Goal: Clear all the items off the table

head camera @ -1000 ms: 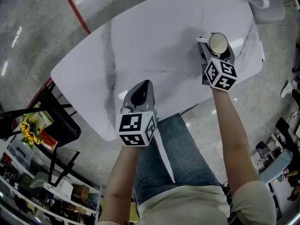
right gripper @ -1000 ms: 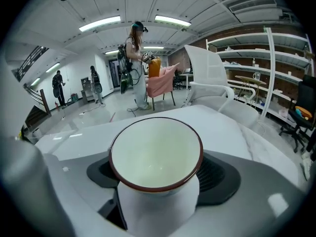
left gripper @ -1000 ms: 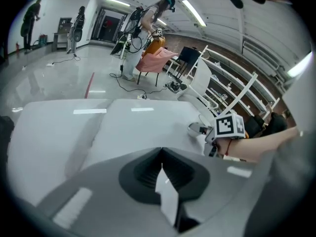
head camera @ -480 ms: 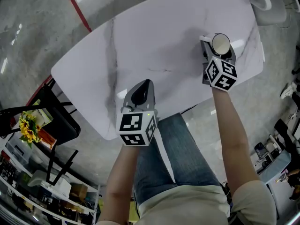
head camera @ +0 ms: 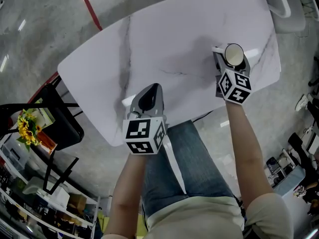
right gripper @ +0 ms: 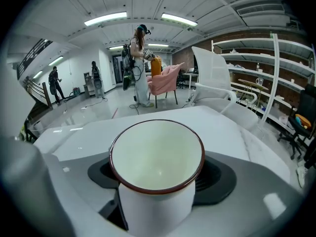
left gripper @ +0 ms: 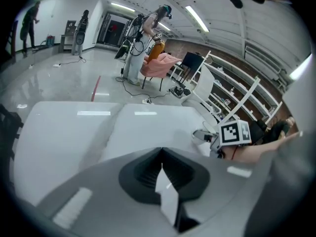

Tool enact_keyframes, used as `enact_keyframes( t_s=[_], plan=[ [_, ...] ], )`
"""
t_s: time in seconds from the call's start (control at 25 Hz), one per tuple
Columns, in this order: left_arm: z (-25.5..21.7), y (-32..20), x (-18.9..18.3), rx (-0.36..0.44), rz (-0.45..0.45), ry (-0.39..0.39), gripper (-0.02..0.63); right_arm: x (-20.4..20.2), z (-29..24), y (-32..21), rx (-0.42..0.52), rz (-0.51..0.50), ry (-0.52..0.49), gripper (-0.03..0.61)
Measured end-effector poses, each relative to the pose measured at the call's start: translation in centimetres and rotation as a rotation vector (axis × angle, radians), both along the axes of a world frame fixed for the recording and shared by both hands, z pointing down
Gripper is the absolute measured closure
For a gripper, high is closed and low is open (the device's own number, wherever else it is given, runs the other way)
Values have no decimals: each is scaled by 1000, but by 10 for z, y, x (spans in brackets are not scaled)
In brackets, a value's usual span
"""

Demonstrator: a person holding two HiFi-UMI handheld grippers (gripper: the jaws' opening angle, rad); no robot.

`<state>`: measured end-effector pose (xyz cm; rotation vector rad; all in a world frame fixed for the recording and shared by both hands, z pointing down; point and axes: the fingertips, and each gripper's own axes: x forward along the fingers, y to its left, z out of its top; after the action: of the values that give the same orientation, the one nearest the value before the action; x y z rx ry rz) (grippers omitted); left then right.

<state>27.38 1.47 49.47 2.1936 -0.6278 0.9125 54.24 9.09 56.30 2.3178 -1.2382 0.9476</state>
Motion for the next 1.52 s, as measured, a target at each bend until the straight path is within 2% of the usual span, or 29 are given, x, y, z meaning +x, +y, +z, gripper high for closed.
enact_keyframes(
  t_s=[0.6,1.52],
  plan=[
    [-17,-2,-48,25,-85,24,606,-76,-42,-30,77,-125,-32,178],
    [-35,-19,-209,55,-306,40,606,-268,-92,-103,121,-455,-49,178]
  ],
)
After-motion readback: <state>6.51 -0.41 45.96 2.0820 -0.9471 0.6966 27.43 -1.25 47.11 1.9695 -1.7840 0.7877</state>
